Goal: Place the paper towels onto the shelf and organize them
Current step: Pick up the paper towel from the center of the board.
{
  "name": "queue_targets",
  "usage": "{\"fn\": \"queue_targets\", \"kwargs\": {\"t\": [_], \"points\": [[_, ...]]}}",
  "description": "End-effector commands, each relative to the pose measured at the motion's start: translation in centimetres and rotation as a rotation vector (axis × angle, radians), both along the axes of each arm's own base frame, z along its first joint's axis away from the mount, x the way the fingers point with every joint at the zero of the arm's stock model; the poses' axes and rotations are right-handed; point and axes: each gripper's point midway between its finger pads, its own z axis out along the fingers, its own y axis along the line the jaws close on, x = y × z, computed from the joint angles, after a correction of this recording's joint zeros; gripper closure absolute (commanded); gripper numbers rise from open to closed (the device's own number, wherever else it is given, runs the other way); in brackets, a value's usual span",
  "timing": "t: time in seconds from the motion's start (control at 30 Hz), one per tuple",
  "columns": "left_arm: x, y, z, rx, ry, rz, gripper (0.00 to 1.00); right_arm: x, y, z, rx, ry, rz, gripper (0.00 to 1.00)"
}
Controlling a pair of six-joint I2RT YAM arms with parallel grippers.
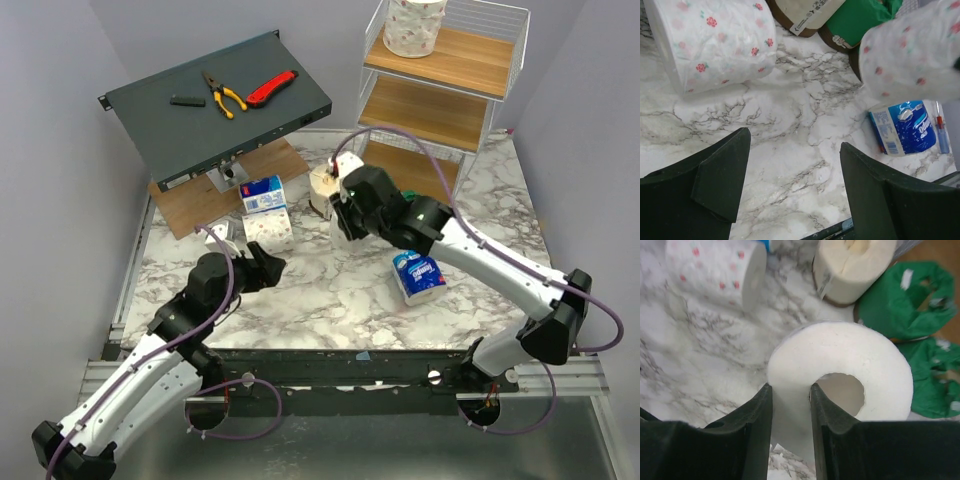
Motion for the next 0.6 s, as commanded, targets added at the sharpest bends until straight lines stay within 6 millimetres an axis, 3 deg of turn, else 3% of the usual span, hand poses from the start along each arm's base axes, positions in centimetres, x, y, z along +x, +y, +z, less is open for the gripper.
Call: {"fn": "queue_targets", "kwargs": {"t": [0.0,0.2,0.33,0.57], "points": [[0.7,-0.1,3.4,-0.016,-0.075,-0.002,0.25,1.5,-3.2,9.7,0.031,-0.196,-0.139,0.72],[0.9,0.3,8.1,0.001,-0.154,-0.007,0.25,2.7,-5.5,19.8,0.106,-0.377,-0.242,0.73],[1.0,0.0,11.1,-0.022,-0.200,-0.019,0.25,3.5,-7.5,24.5,0.124,-0.487,-0.333,0.72],[1.0,-2.2,11.3,-0.089,-0.149,-0.090,0.25,4.5,-9.9,31.6,0.235,-0.669,-0.473,0.71]]}}
